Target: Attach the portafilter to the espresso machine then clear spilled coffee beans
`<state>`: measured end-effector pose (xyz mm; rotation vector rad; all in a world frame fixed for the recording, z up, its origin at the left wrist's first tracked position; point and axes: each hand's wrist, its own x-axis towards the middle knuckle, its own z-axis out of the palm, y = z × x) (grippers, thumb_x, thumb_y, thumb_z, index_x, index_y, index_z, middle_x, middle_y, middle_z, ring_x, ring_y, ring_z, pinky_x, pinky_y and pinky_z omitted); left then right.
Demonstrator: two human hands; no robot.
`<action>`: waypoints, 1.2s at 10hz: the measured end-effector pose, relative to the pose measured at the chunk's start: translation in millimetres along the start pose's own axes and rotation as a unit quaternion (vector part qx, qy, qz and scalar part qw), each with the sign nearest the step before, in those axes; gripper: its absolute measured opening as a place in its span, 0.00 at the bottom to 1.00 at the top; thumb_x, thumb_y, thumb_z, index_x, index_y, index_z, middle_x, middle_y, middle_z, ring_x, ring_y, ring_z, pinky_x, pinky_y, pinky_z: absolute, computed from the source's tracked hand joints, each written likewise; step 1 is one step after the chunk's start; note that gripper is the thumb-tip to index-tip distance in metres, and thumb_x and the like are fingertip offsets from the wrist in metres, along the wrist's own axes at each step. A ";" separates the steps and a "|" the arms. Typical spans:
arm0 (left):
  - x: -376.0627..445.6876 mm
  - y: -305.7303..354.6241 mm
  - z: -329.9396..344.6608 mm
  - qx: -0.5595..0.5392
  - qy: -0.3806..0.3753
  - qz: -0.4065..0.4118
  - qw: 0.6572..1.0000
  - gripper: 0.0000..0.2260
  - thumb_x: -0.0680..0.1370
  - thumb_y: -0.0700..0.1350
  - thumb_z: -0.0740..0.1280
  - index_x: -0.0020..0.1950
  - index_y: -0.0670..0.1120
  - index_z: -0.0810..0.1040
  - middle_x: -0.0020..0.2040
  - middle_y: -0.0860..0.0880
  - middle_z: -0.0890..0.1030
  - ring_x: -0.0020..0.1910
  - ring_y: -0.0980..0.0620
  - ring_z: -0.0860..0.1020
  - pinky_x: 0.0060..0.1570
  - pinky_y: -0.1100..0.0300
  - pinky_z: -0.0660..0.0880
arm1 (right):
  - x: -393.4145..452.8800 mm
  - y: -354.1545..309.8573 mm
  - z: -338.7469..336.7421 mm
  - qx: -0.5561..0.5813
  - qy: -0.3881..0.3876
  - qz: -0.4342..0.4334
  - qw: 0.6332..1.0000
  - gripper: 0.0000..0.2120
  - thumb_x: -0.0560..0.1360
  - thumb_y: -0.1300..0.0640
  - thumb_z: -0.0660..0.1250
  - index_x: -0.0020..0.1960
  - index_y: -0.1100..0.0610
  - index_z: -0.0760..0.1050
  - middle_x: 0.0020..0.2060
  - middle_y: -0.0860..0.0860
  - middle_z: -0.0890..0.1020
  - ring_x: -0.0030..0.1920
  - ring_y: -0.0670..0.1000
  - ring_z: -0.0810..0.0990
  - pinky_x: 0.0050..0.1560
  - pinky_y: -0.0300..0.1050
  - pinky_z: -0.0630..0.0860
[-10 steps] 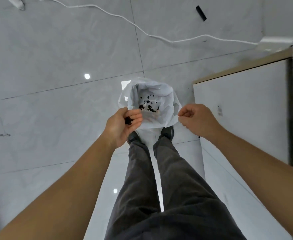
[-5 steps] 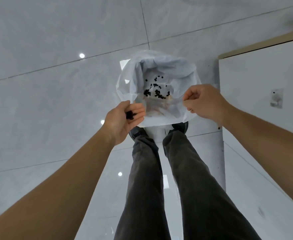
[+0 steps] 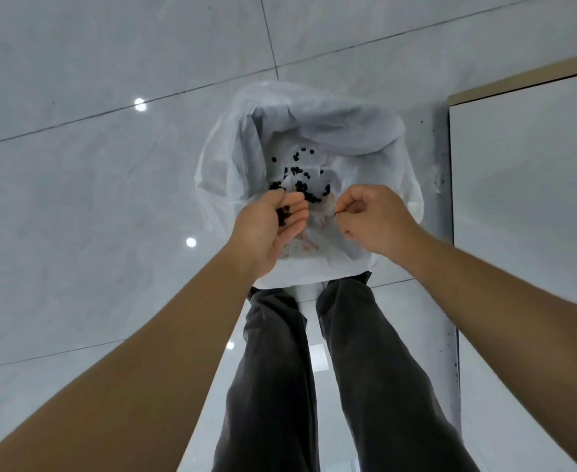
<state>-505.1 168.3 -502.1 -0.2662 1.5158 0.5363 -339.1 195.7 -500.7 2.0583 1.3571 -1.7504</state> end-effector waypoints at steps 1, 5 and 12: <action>21.1 -1.9 6.4 0.015 0.002 0.002 1.000 0.14 0.82 0.44 0.58 0.51 0.40 0.81 0.48 0.45 0.84 0.49 0.50 0.82 0.56 0.56 0.79 | 18.8 6.6 13.5 0.006 0.001 -0.008 1.000 0.10 0.73 0.66 0.68 0.38 0.52 0.77 0.35 0.57 0.84 0.37 0.57 0.85 0.47 0.53 0.84; 80.7 -16.2 8.1 0.020 0.072 -0.008 0.997 0.13 0.83 0.43 0.57 0.46 0.41 0.79 0.47 0.45 0.81 0.46 0.52 0.80 0.57 0.57 0.78 | 59.7 30.6 56.1 0.075 0.022 0.055 0.995 0.16 0.76 0.68 0.64 0.37 0.50 0.77 0.33 0.51 0.80 0.42 0.59 0.85 0.50 0.56 0.83; 124.0 -26.0 -12.3 0.071 0.097 -0.024 0.993 0.08 0.79 0.45 0.59 0.39 0.51 0.71 0.39 0.53 0.73 0.36 0.56 0.72 0.53 0.55 0.71 | 72.6 20.0 65.5 0.260 -0.018 0.186 0.947 0.08 0.76 0.71 0.63 0.51 0.68 0.79 0.57 0.70 0.79 0.59 0.69 0.79 0.60 0.56 0.79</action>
